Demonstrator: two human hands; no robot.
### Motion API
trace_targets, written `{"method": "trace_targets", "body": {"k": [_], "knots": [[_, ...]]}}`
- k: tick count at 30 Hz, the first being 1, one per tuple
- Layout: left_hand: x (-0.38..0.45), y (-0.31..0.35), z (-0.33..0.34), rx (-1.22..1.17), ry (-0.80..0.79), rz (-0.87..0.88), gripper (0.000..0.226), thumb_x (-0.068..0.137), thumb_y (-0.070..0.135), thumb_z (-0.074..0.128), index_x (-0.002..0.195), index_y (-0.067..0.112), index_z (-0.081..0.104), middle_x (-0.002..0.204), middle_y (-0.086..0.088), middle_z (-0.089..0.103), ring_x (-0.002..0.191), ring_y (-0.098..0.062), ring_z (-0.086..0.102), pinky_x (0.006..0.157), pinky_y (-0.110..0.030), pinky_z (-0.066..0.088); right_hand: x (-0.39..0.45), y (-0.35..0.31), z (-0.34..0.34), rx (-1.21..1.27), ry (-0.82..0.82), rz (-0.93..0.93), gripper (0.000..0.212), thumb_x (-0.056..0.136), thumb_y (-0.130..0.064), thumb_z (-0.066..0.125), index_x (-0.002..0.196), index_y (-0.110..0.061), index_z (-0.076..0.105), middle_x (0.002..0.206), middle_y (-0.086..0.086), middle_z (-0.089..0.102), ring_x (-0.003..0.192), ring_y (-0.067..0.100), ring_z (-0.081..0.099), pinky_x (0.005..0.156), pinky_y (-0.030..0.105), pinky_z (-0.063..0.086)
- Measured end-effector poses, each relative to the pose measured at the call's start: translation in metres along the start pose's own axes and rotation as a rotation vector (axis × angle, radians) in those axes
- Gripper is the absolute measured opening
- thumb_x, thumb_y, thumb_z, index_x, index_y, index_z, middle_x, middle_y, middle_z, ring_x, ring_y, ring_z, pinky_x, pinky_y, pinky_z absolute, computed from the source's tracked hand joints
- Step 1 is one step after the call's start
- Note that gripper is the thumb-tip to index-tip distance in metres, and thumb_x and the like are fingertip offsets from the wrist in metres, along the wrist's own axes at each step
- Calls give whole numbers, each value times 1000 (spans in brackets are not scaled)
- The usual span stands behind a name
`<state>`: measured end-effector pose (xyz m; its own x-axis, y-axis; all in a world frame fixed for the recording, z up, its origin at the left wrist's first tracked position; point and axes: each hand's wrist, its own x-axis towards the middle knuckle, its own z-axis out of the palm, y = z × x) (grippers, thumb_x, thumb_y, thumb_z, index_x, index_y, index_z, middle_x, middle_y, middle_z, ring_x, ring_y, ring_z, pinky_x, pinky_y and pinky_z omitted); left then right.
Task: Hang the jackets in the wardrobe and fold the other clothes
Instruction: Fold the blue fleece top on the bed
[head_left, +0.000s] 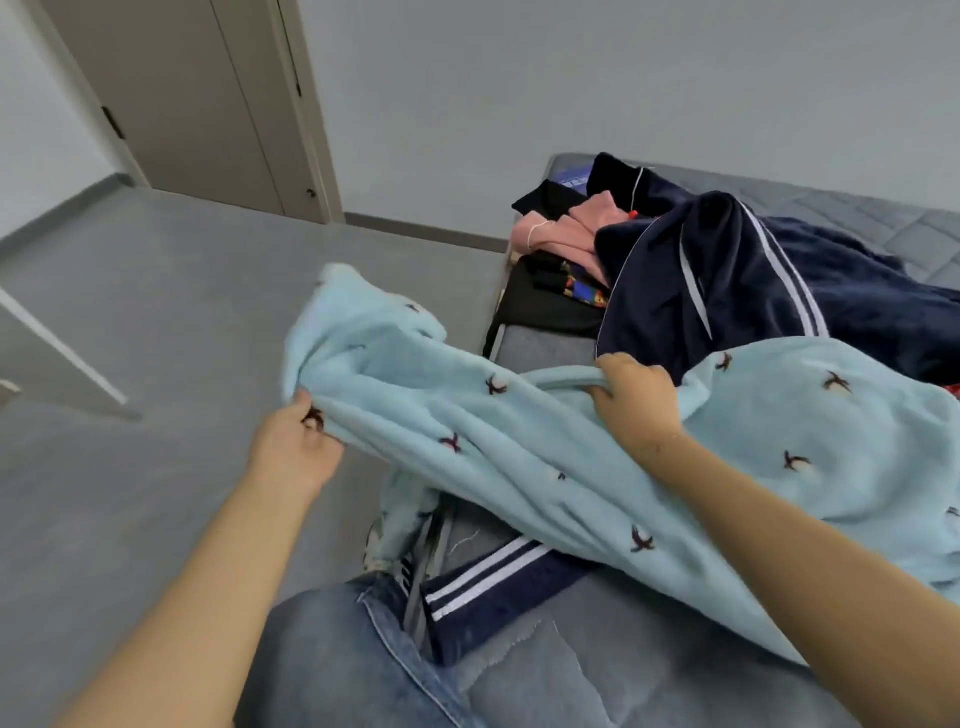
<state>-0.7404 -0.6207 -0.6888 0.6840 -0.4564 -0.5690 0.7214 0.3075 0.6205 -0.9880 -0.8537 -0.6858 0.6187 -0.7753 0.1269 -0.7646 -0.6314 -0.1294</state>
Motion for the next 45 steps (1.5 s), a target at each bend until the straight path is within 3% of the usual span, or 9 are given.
{"method": "trace_targets", "body": {"k": [9,13,16,20,23,27,31,36,45], "knots": [[-16,-27,-37,348,94,-401,10,97,18,48,102,10,50,80,-16,60,69,-27,56,61,-39,48,-30,-36,11,157,-218,-105,50,94,-57,46,126,-21,61,125,0,61,116,22,55,100,35,33],[-15,-44,-24,377,87,-346,17,98,11,50,115,9,51,139,-23,44,128,-32,47,96,-48,41,-48,-49,22,109,-319,-105,57,89,-54,57,134,-19,52,123,4,57,115,25,52,100,34,34],[-11,-56,-12,327,-7,-456,18,98,12,53,112,2,51,139,-22,47,121,-34,51,89,-43,45,-56,-53,15,169,-233,-99,44,90,-37,61,128,-14,57,120,4,61,114,25,54,97,32,34],[0,-65,9,291,-59,-641,81,84,46,70,136,-4,33,123,-25,54,109,-38,58,76,-53,53,-93,-71,-8,367,-9,-436,20,78,-7,66,98,-8,69,89,6,64,80,28,63,69,32,41],[3,-70,14,331,-60,-716,78,74,56,75,117,-4,52,101,-20,65,87,-35,66,60,-49,59,-139,-80,-12,371,-43,-616,18,80,-11,57,94,-11,68,84,3,60,65,23,57,49,29,44],[0,-75,8,405,-35,-548,33,89,20,65,118,4,61,90,-16,67,82,-31,64,64,-46,51,-175,-74,-2,425,-135,-492,33,74,-9,62,105,-20,65,94,-2,61,71,18,61,51,27,46],[-17,-36,12,110,-85,-258,28,88,19,53,110,4,60,91,-17,72,84,-32,69,67,-42,52,-188,-54,7,354,-222,-242,51,84,-10,50,131,-28,50,120,-4,51,96,26,59,70,37,46],[-46,13,-2,-118,-273,77,43,79,31,65,116,9,67,114,-8,71,108,-24,67,86,-38,55,-202,-33,-24,562,-206,-340,57,72,-2,49,121,-27,62,99,-6,51,72,21,59,63,32,49],[-71,14,-109,-119,190,-17,49,96,9,43,145,15,40,149,-4,45,137,-19,42,111,-34,32,-249,-30,-9,430,-395,-468,69,78,-10,37,139,-42,46,117,-4,48,85,22,54,66,18,30]]}}
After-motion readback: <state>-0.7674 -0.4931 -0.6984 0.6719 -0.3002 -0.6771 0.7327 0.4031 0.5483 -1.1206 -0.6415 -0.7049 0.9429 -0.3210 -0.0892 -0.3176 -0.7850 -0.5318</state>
